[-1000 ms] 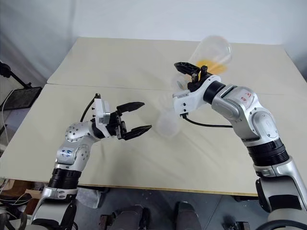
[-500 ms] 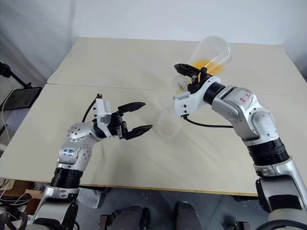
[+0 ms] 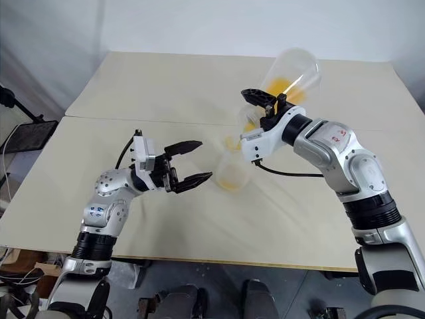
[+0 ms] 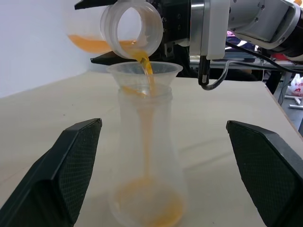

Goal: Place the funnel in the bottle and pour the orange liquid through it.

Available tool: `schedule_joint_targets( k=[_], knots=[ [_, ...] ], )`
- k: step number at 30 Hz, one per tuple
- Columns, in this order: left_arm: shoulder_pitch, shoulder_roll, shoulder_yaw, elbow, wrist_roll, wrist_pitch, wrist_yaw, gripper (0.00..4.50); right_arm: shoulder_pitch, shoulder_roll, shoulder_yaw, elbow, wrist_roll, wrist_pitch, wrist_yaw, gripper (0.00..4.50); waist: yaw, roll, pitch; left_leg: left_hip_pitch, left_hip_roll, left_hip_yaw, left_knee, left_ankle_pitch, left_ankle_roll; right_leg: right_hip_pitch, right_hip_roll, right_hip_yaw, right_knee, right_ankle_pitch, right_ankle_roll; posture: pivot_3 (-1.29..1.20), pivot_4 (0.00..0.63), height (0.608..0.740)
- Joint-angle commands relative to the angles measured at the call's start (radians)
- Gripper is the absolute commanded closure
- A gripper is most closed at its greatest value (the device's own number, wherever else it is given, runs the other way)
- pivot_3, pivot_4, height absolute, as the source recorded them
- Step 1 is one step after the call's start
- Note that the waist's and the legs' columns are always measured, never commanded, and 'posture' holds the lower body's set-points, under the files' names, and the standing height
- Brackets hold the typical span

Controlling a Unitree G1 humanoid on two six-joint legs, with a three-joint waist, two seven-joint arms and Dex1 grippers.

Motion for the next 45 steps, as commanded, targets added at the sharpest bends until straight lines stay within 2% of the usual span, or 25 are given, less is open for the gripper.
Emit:
schedule_joint_targets(
  k=[1, 45],
  knots=[
    [-0.011, -0.004, -0.002, -0.013, -0.002, -0.018, -0.004, 0.00, -0.025, -0.024, -0.028, -0.014, -0.001, -0.017, -0.035, 1.99, 0.000, 0.000, 0.000, 0.000, 0.000, 0.000, 0.000, 0.000, 0.000, 0.000, 0.000, 0.000, 0.000, 0.000, 0.000, 0.00, 0.150, 0.740],
    [-0.034, -0.018, -0.009, 0.022, 0.008, -0.040, -0.003, 0.00, -0.038, -0.031, -0.025, 0.010, -0.021, -0.054, -0.078, 1.99, 0.000, 0.000, 0.000, 0.000, 0.000, 0.000, 0.001, 0.000, 0.000, 0.000, 0.000, 0.001, 0.000, 0.000, 0.000, 0.00, 0.150, 0.740]
  ],
)
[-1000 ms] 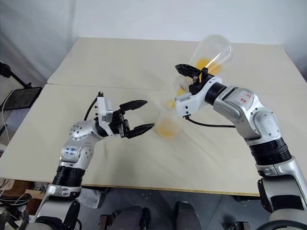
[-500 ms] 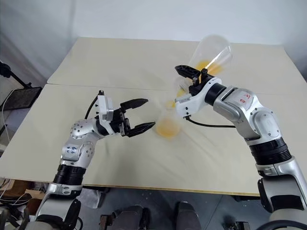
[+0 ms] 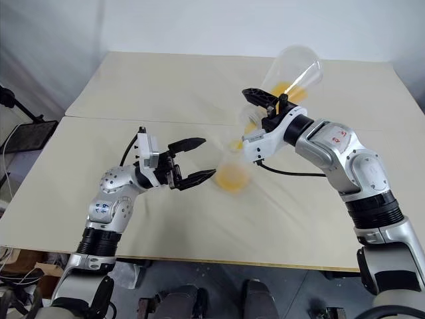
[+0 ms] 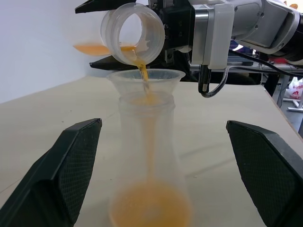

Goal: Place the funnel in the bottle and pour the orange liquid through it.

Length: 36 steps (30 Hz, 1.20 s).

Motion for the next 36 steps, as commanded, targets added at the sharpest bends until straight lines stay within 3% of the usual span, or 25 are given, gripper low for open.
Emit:
schedule_joint_targets(
  k=[1, 36],
  knots=[
    [-0.010, 0.004, 0.001, -0.021, 0.003, -0.018, -0.003, 0.00, -0.038, -0.019, -0.024, -0.016, 0.007, -0.014, -0.022, 1.99, 0.000, 0.000, 0.000, 0.000, 0.000, 0.000, 0.000, 0.000, 0.000, 0.000, 0.000, 0.000, 0.000, 0.000, 0.000, 0.00, 0.150, 0.740],
    [0.077, 0.072, 0.074, -0.083, -0.030, -0.002, 0.000, 0.00, -0.053, -0.020, -0.027, 0.013, -0.008, -0.042, -0.047, 1.99, -0.016, 0.000, 0.000, 0.000, 0.000, 0.000, 0.000, 0.000, 0.000, 0.000, -0.001, 0.000, 0.001, 0.000, 0.000, 0.00, 0.150, 0.740]
  ],
)
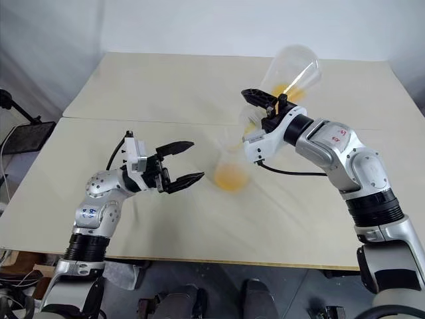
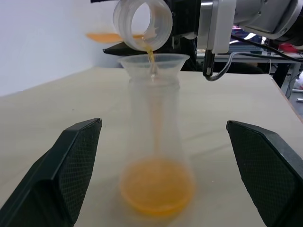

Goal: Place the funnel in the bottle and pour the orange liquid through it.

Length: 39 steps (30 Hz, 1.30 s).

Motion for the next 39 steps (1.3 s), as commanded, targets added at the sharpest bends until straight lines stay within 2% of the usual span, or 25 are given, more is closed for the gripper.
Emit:
schedule_joint_targets(
  k=[1, 39],
  knots=[
    [0.019, 0.010, 0.025, -0.041, -0.021, -0.004, 0.011, 0.00, -0.042, -0.019, -0.025, -0.015, 0.000, -0.005, -0.027, 1.99, -0.005, 0.000, 0.000, 0.000, 0.000, 0.000, 0.000, 0.000, 0.000, 0.000, 0.000, 0.000, 0.000, 0.000, 0.000, 0.00, 0.150, 0.740],
    [0.015, -0.019, 0.008, -0.038, -0.017, -0.014, 0.029, 0.00, -0.069, 0.004, 0.021, 0.007, -0.006, -0.019, -0.032, 1.99, -0.007, 0.000, 0.000, 0.000, 0.000, 0.000, 0.000, 0.000, 0.000, 0.000, 0.000, 0.000, 0.000, 0.000, 0.000, 0.00, 0.150, 0.740]
  ],
)
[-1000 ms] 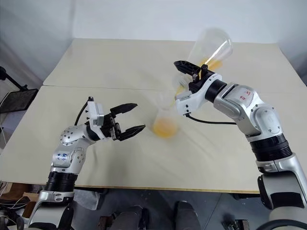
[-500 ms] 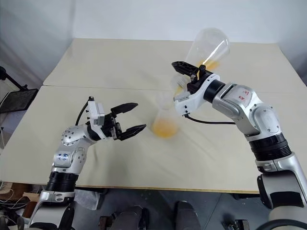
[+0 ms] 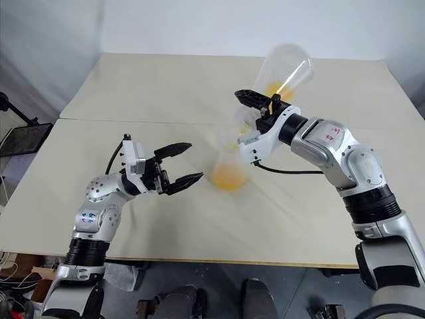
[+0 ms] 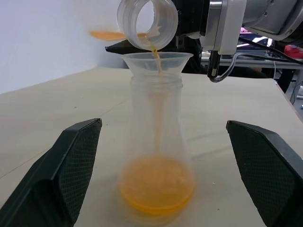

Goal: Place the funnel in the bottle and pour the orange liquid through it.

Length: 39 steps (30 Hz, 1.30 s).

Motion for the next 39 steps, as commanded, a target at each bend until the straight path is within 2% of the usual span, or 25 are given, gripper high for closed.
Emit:
schedule_joint_targets(
  k=[1, 39],
  knots=[
    [-0.011, -0.006, 0.005, -0.034, -0.013, -0.015, 0.005, 0.00, -0.029, 0.000, -0.021, -0.015, 0.003, 0.000, -0.023, 1.99, 0.000, 0.000, 0.000, 0.000, 0.000, 0.000, 0.000, 0.000, 0.000, 0.000, 0.000, 0.000, 0.000, 0.000, 0.000, 0.00, 0.150, 0.740],
    [-0.029, -0.031, 0.001, -0.006, -0.009, -0.031, 0.004, 0.00, -0.045, -0.012, -0.008, 0.008, -0.048, -0.045, -0.083, 1.99, 0.000, 0.000, 0.000, 0.000, 0.000, 0.000, 0.000, 0.000, 0.000, 0.000, 0.000, 0.000, 0.000, 0.000, 0.000, 0.00, 0.150, 0.740]
  ],
)
